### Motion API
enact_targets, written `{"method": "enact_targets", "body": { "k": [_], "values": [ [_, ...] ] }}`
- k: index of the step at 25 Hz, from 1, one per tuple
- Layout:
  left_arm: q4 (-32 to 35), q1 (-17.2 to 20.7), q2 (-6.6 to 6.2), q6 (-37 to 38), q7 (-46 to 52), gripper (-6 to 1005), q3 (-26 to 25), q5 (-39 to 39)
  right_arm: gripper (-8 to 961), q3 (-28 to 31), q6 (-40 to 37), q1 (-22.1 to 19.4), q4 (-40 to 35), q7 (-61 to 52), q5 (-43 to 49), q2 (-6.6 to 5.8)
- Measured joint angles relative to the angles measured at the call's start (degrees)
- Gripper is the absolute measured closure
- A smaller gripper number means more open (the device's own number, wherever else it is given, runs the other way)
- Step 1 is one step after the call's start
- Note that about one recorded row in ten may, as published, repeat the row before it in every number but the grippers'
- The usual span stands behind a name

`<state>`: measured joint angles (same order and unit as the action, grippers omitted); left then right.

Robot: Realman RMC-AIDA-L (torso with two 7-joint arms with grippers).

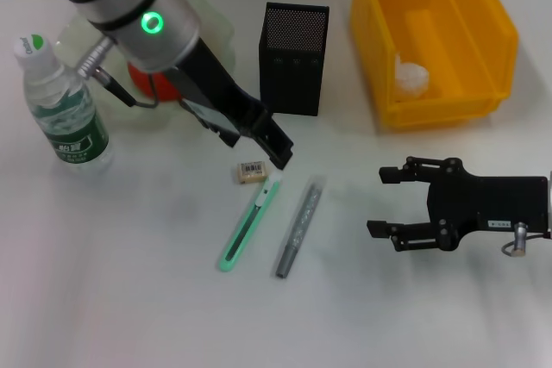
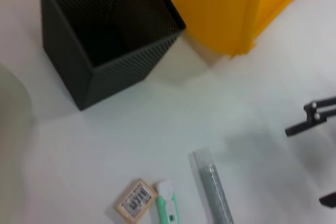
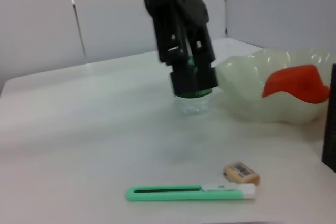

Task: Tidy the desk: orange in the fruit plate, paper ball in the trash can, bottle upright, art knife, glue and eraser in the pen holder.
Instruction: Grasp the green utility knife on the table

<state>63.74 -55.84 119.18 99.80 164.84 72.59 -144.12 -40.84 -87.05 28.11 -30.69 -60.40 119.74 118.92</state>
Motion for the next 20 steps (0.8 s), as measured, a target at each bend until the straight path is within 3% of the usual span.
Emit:
{"method": "enact_targets", "body": {
  "k": [13,20],
  "values": [
    [-3.1,-1.3,-0.01,-1.4,0.0,200,3.3,0.0,137,0.5,0.6,-0.8,0.3,0.5,-0.3,0.0],
    [-4.4,-1.4,0.0,-4.0,0.0,201,8.7,0.6,137,1.0,0.7,-0.9,0.4,0.5,-0.4,0.0]
  ]
}}
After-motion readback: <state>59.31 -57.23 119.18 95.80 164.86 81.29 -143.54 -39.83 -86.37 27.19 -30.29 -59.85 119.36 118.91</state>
